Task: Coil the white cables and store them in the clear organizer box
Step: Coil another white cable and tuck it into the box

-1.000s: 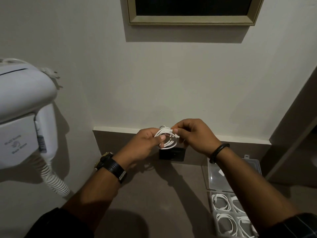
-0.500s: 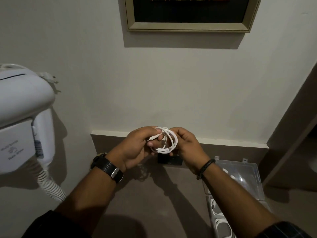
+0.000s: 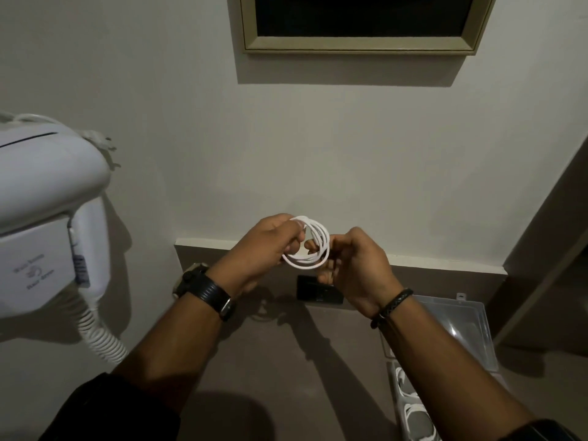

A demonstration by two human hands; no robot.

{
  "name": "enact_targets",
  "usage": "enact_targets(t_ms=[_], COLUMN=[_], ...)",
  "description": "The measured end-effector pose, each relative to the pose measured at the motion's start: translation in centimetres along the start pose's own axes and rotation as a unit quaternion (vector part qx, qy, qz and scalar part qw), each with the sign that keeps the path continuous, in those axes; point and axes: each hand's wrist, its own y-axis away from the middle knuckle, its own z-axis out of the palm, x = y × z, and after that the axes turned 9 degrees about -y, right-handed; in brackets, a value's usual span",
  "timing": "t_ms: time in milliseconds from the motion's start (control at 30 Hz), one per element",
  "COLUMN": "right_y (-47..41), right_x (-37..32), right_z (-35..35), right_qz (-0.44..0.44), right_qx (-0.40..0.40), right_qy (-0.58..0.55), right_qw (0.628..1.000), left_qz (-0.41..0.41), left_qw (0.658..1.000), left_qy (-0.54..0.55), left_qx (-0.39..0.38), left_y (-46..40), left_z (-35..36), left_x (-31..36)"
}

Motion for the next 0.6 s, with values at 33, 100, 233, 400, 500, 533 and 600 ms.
enact_targets(t_ms=[33, 100, 233, 400, 500, 533, 600], right_y=[0.0, 0.0, 0.0, 0.0, -0.1, -0.1, -0.2], right_x=[-0.1, 0.1, 0.7, 1.6, 2.4, 2.5, 2.5], right_z=[-0.2, -0.4, -0.4, -0.7, -0.6, -0.6, -0.8], right_qz=[0.006, 0.007, -0.014, -0.018, -0.048, -0.063, -0.087], right_qx=[0.003, 0.003, 0.037, 0.044, 0.046, 0.046, 0.040], right_qy=[0.013, 0.106, 0.159, 0.083, 0.050, 0.049, 0.050], right_qw=[1.000, 0.994, 0.986, 0.995, 0.997, 0.996, 0.994], left_qz=[0.015, 0.036, 0.062, 0.061, 0.053, 0.052, 0.043], left_qw=[0.997, 0.982, 0.971, 0.963, 0.974, 0.976, 0.981], left_qy=[-0.070, -0.178, -0.220, -0.252, -0.213, -0.202, -0.183], left_qx=[0.020, 0.052, 0.066, 0.078, 0.063, 0.060, 0.044], left_y=[0.0, 0.0, 0.2, 0.5, 0.5, 0.5, 0.5], left_z=[0.2, 0.6, 1.4, 2.5, 2.3, 2.2, 2.0], left_x=[0.1, 0.0, -0.3, -1.1, -1.0, -0.9, -0.8])
